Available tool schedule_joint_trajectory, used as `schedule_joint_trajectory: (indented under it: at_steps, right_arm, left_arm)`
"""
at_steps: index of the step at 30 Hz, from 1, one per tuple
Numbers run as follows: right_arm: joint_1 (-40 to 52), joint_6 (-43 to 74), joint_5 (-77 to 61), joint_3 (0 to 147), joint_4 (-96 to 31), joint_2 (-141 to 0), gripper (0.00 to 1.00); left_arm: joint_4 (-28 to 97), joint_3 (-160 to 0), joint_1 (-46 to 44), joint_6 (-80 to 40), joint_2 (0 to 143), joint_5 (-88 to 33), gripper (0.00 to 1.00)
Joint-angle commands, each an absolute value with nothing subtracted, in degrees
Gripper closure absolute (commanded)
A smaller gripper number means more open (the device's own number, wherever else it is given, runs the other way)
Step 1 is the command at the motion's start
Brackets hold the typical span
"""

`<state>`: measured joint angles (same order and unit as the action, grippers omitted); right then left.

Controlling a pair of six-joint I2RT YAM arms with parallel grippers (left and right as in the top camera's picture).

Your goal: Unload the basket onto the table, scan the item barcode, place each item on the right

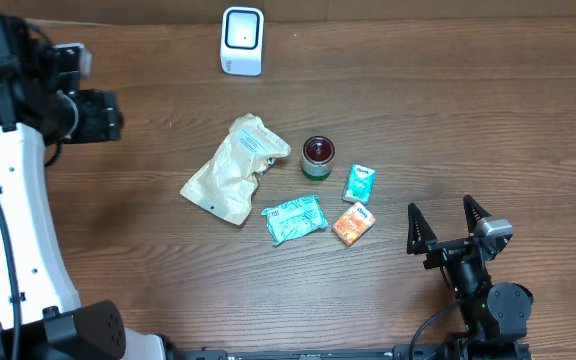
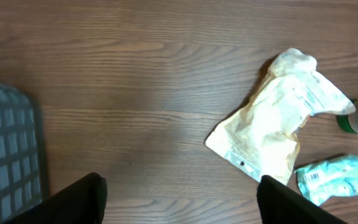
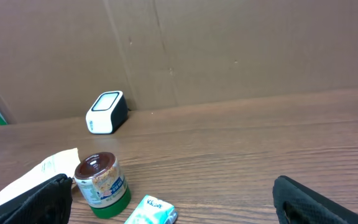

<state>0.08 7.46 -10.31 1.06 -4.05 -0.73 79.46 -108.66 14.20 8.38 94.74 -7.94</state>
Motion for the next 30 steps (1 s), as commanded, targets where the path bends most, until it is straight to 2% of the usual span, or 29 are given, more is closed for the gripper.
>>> schedule_joint_trajectory:
  at_steps: [1,2,15,19,25,30]
  right_arm:
    - [-0.08,7.44,-10.59,0.47,-3.75,-0.38,0.00]
    - [-0.08,7.44,-10.59,0.47,-3.75,-0.38,0.00]
    - [-0.08,7.22,-6.17,0.47,-3.29,-0.38,0.00]
    - [-0.08,7.27,-8.49,0.99,-1.83,-0.38,0.00]
    - [-0.08,7.44,-9.56,9.50,-9.96,-2.15,0.00]
    - [-0.08,7.01,-10.44,22.68,-18.31,-10.28,0.00]
  left_arm:
    - [79.85,-108.05,14.26,10.74,95.24,-6.57,0.15]
    - [79.85,-108.05,14.39,10.72,95.24,-6.61,0.00]
    - [79.24,-108.05,14.59,10.72,95.24,-6.63,0.00]
    - [79.22,-108.05,14.59,10.72,95.24,-6.66,0.00]
    - [79.24,-108.05,14.59,10.72,95.24,-6.66,0.00]
    - [79.22,-108.05,14.59,10.72,95.24,-6.63,0.00]
